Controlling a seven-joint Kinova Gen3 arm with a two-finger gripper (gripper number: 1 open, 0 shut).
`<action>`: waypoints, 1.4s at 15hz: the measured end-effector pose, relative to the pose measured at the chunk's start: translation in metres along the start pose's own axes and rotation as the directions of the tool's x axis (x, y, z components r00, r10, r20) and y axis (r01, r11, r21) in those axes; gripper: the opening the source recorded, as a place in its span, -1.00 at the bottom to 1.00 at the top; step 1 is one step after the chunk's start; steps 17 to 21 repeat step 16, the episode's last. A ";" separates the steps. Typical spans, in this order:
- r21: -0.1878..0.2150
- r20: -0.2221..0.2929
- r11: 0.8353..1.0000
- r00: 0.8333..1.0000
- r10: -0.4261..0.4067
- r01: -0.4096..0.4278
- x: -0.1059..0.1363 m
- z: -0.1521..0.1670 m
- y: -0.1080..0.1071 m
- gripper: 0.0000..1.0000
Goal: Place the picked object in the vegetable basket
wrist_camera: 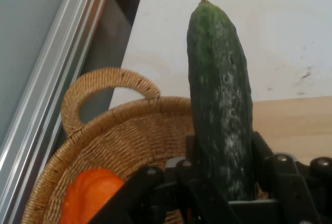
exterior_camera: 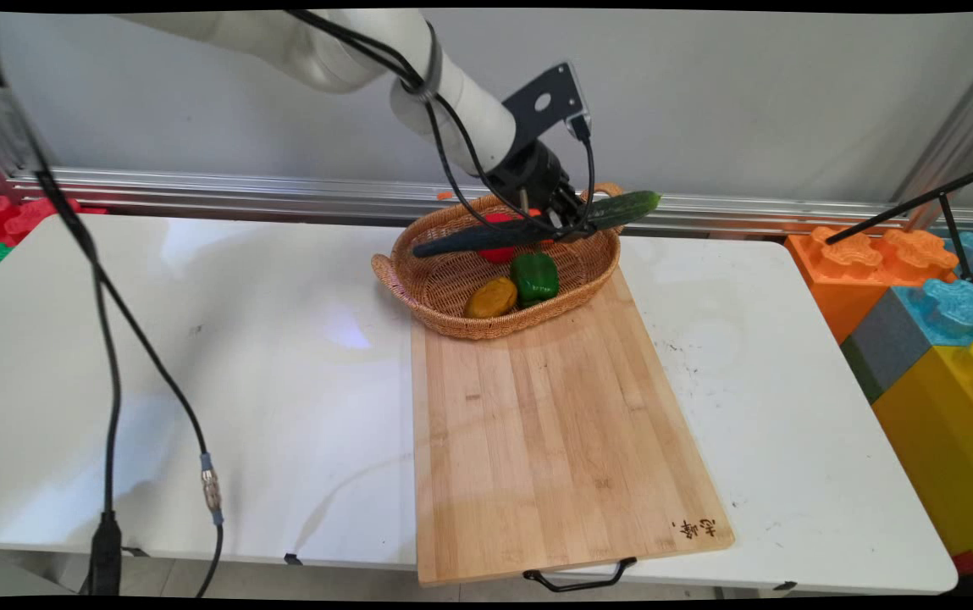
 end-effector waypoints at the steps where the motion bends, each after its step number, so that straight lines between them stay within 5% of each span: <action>1: 0.002 0.004 1.000 1.000 -0.004 0.004 -0.002 0.006 -0.003 -1.00; 9: 0.022 0.030 1.000 1.000 -0.006 0.005 -0.020 0.049 -0.023 -1.00; 10: 0.026 0.031 1.000 1.000 0.006 -0.006 -0.021 0.053 -0.026 1.00; 21: 0.022 0.027 1.000 1.000 0.015 -0.015 -0.022 0.052 -0.029 1.00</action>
